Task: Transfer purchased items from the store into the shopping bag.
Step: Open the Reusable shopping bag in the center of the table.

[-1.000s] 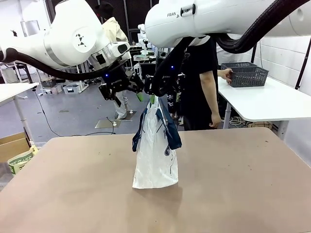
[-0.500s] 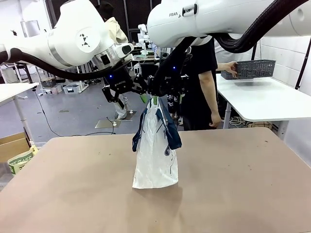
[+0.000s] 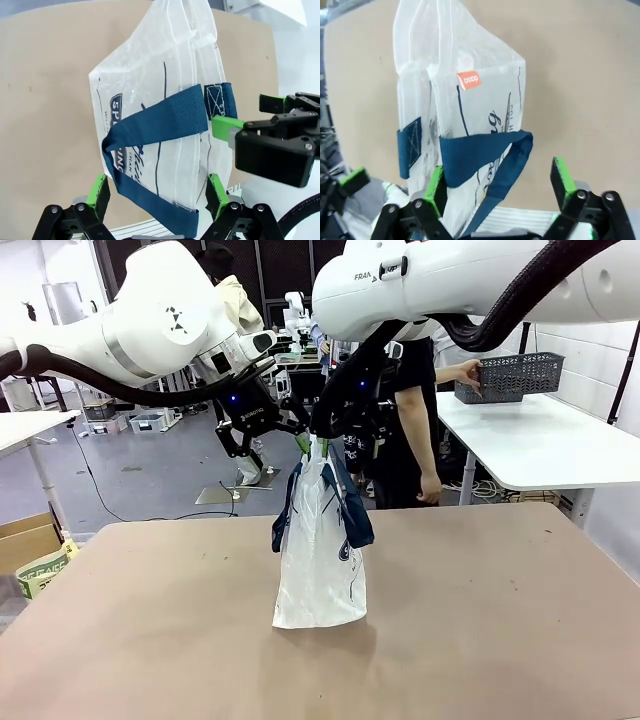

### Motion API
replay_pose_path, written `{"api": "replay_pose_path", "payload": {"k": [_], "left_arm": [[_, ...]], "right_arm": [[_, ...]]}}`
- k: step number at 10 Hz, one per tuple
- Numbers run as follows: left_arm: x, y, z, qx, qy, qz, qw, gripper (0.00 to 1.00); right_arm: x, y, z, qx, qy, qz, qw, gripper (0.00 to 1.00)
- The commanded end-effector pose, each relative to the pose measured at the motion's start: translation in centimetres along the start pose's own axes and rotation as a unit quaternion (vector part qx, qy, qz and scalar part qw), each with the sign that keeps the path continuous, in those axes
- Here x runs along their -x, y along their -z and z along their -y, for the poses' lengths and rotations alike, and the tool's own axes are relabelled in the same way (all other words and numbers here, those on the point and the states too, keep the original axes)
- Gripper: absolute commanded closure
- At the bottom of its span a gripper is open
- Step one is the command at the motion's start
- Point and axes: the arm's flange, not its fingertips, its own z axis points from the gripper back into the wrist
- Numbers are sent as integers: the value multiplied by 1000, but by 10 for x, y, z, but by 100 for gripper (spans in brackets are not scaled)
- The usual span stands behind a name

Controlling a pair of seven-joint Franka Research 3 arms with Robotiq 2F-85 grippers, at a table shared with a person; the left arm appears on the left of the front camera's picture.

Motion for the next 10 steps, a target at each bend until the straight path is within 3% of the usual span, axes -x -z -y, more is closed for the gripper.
{"api": "replay_pose_path", "payload": {"k": [1, 7, 10], "left_arm": [[1, 3, 0, 14, -10, -21, 1000, 0], [5, 28, 0, -7, -7, -60, 998, 0], [9, 28, -5, -16, -4, -50, 999, 0]], "right_arm": [[-7, -2, -3, -9, 11, -17, 1000, 0], [-2, 7, -10, 0, -5, -26, 1000, 0], [1, 20, -15, 11, -8, -39, 999, 0]]}}
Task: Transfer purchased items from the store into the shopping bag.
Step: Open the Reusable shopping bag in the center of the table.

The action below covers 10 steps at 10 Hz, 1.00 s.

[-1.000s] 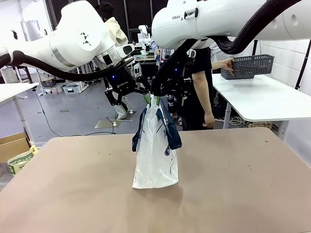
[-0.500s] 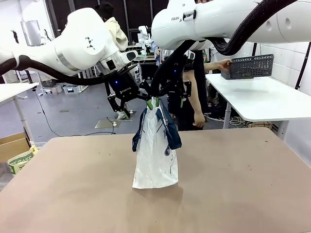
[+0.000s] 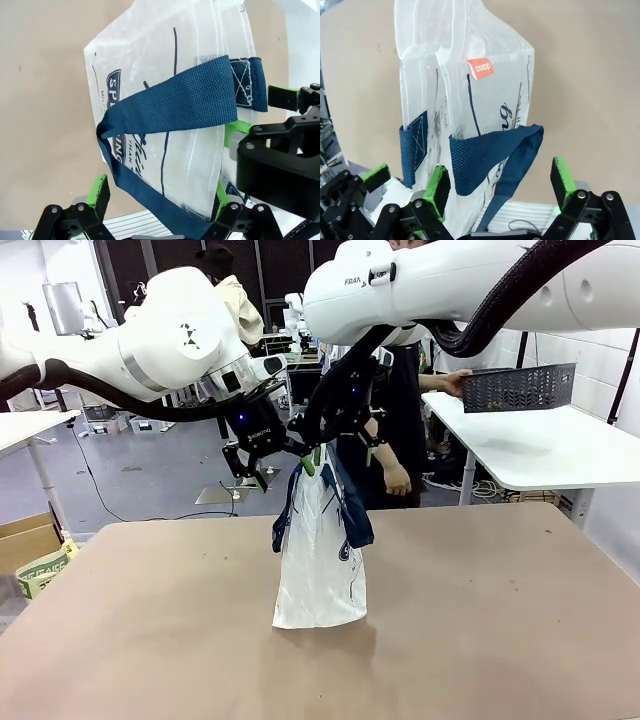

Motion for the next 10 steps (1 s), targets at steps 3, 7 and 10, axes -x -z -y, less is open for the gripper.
{"api": "replay_pose_path", "payload": {"k": [3, 7, 10], "left_arm": [[0, 0, 0, 0, 0, 0, 1000, 0], [0, -3, -1, -22, -8, 3, 1000, 64], [3, -5, -4, -23, -13, 7, 1000, 100]], "right_arm": [[0, 0, 0, 0, 0, 0, 1000, 0], [1, 6, -1, 12, 16, -33, 999, 57], [5, 6, 3, 18, 9, -37, 999, 100]]}}
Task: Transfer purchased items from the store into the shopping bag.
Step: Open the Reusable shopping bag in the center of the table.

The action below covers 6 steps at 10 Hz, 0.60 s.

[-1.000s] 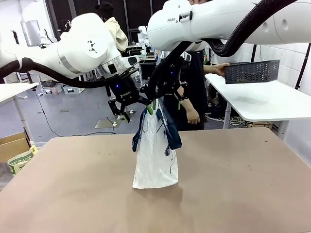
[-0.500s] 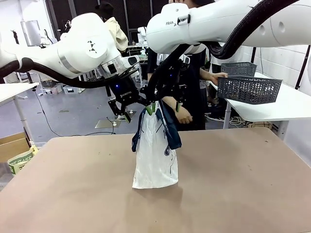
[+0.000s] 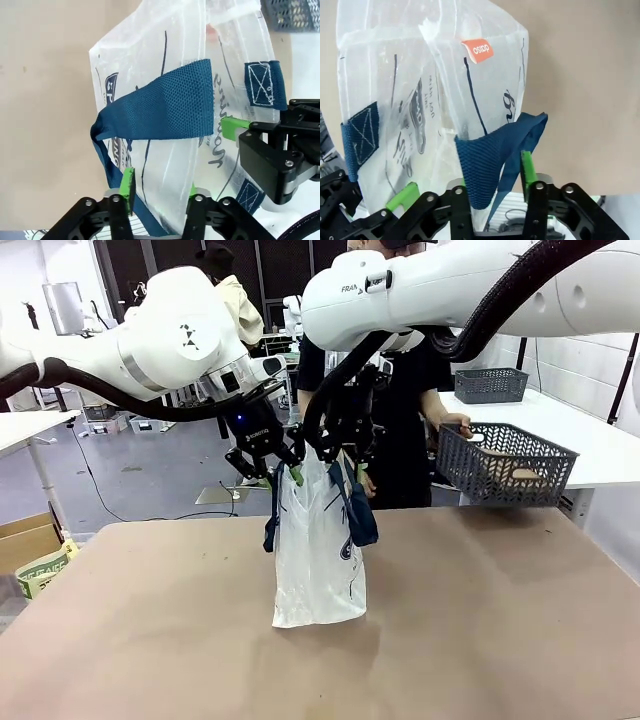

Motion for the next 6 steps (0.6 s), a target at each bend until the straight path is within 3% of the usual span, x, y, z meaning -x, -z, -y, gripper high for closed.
{"api": "replay_pose_path", "payload": {"k": [1, 6], "left_arm": [[6, -6, -5, -18, -20, 6, 1000, 100], [23, -13, -39, -67, -48, 22, 996, 100]], "right_arm": [[3, -7, 6, 6, 3, -2, 1000, 100], [14, -22, 36, 50, -29, 29, 998, 100]]}}
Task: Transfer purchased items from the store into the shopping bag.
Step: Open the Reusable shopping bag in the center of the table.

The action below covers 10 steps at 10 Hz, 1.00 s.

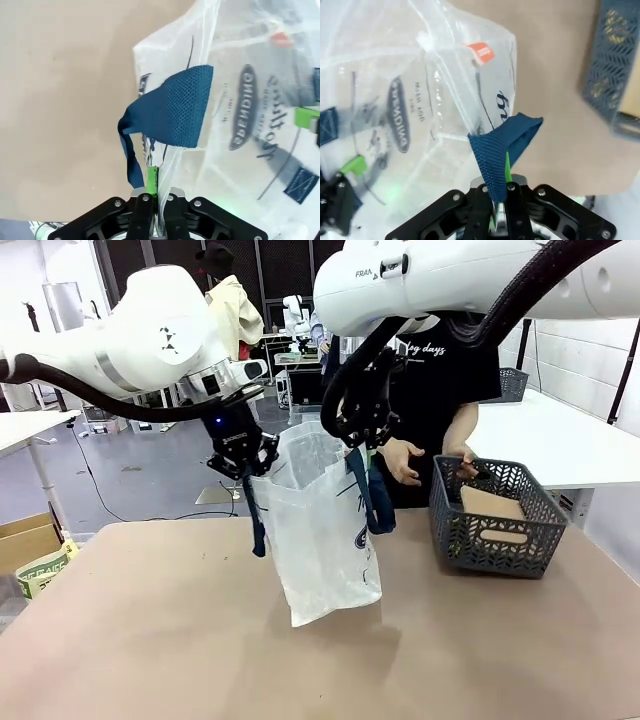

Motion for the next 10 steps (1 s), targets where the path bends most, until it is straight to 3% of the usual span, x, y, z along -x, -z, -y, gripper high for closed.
{"api": "replay_pose_path", "payload": {"k": [1, 3, 6, 10], "left_arm": [[12, -3, -14, -34, -14, 13, 999, 100], [14, -5, -18, -61, 28, 3, 998, 100], [11, -6, -22, -90, 86, 27, 992, 100], [-2, -4, -28, -59, 170, 25, 983, 100]], "right_arm": [[10, 6, 15, 28, -21, 4, 999, 100], [11, 10, 23, 55, -37, 5, 998, 100], [19, 14, 36, 93, -41, 15, 995, 100], [30, 11, 37, 50, -95, 28, 994, 100]]}}
